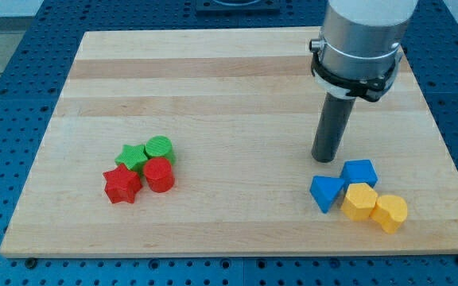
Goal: Place your arm to the right of blue cube
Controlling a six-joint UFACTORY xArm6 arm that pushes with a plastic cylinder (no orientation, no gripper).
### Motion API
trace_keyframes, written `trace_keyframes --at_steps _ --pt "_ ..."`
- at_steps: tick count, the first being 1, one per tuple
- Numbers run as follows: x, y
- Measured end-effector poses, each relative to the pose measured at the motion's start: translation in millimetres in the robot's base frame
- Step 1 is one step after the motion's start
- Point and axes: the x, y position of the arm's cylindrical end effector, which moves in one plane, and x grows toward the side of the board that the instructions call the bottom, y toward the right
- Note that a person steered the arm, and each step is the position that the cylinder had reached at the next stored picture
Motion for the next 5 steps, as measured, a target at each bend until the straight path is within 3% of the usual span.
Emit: trace_keyframes --at_steps 2,3,5 --pt "-22 16" --pt "-22 65" --pt "33 107"
